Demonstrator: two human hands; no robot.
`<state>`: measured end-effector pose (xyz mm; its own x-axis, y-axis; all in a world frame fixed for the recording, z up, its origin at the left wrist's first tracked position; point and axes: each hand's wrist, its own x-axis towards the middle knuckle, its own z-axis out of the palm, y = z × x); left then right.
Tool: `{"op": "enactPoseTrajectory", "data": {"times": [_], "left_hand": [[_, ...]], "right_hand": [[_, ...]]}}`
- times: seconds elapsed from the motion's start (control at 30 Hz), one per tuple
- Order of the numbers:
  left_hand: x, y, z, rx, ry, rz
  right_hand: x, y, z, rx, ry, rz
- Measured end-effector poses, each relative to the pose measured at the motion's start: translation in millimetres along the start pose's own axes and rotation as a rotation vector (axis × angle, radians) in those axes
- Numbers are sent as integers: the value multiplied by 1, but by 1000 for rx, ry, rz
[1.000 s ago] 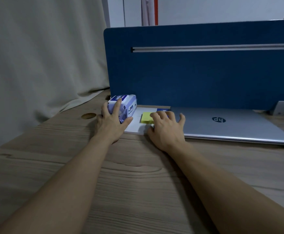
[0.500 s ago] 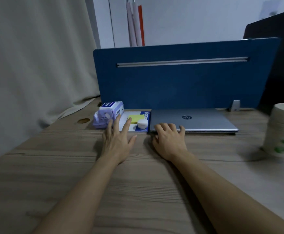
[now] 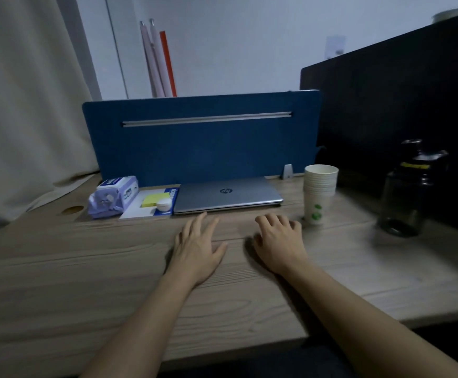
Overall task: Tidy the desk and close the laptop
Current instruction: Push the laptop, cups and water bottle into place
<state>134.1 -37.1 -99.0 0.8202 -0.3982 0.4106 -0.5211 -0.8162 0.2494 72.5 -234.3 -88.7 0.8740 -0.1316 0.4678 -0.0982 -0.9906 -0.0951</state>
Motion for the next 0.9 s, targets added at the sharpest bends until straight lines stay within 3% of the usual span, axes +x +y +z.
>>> {"op": "enactPoseTrajectory", "data": {"times": [0.43, 0.9], "left_hand": [[50, 51, 38, -75, -128, 44], [118, 43, 65, -73, -109, 47]], "right_hand": [[-7, 87, -10, 59, -94, 418], [52, 124, 26, 135, -57, 316]]}}
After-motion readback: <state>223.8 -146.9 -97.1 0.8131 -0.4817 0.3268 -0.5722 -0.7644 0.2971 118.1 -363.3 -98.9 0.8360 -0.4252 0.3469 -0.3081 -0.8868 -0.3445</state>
